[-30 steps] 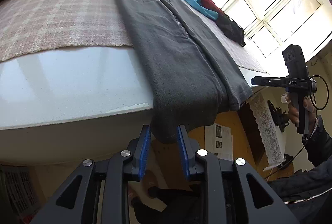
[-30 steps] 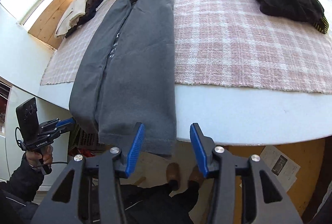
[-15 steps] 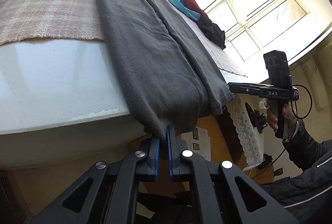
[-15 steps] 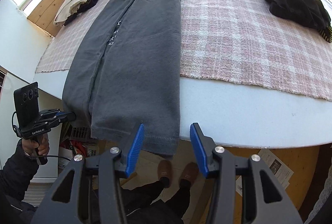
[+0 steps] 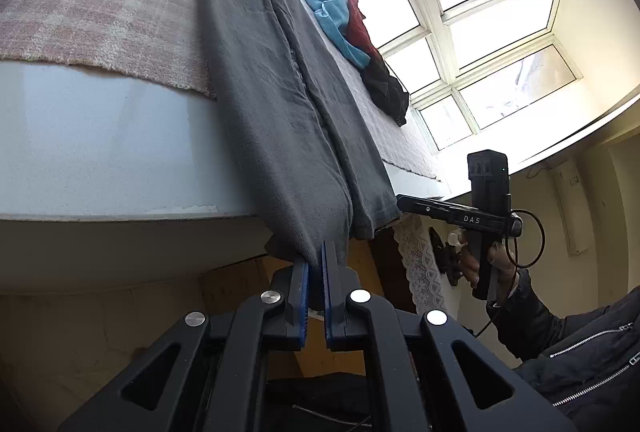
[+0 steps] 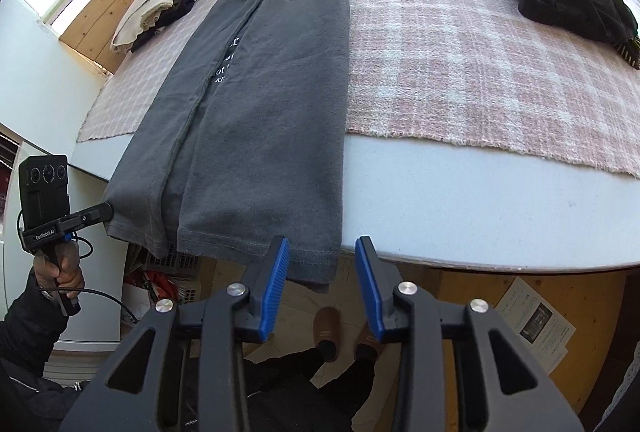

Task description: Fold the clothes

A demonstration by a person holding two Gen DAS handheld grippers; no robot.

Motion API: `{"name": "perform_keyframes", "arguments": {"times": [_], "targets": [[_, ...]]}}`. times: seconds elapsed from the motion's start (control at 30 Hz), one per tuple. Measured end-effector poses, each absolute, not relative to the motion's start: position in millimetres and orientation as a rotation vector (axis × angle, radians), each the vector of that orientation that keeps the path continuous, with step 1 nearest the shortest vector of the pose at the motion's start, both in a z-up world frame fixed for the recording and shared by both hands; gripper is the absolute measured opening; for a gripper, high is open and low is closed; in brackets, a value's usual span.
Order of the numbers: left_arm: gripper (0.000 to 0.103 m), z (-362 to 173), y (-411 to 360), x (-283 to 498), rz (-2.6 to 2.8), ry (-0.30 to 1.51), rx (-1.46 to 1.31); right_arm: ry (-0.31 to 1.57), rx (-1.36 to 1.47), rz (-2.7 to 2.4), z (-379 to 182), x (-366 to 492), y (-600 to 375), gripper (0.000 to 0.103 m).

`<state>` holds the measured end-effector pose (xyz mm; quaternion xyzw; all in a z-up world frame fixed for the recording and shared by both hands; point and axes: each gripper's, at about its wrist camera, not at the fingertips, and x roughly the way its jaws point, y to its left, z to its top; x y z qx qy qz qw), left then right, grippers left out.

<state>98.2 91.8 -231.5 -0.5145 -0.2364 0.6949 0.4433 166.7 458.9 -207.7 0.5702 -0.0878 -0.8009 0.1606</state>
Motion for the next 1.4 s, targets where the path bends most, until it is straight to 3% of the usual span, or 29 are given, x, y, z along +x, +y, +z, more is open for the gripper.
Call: {"name": "perform_keyframes", "arguments": {"times": [0.1,0.23,0.3,0.33,0.43,0.7,0.8,1.07,1.3,1.4], "targets": [[0.004,-227.2,94.5,96.5,1.708,-0.616,-1.268,-0.261,1.634,-2.29,-206.6,166.2,454.9,0.042],[0.004,-226.8,95.4,96.4,1.727,-0.562,-1.312,-0.227,1.608,-2.295,-205.8,165.9,448.9,0.042],[0.004,-229.6,92.7,96.5,1.722,-0.589,-1.319,-0.243,1.614,-2.28,-207.3,164.6,448.6,0.03],[0.004,-230.2,89.8,96.8,1.718,-0.611,-1.315,-0.248,1.626,-2.275,-208.5,163.3,449.2,0.018],[0.004,-234.1,89.0,98.2,1.736,-0.596,-1.323,-0.275,1.634,-2.271,-209.2,162.6,453.3,0.012],[0.005,-241.7,87.2,100.1,1.775,-0.518,-1.324,-0.196,1.716,-2.268,-202.2,159.3,455.4,0.014],[0.005,-245.1,87.1,100.3,1.776,-0.514,-1.332,-0.15,1.728,-2.292,-194.1,154.4,454.8,0.023],[0.007,-247.4,67.7,110.4,1.82,-0.487,-1.368,-0.093,1.724,-2.314,-171.9,135.0,452.3,0.023],[0.007,-189.6,68.8,110.1,1.929,-0.495,-1.266,0.052,1.613,-2.356,-126.6,64.6,452.5,0.024],[0.007,-162.8,94.4,96.6,1.97,-0.494,-1.199,0.087,1.542,-2.37,-102.7,6.3,456.9,0.029]]}}
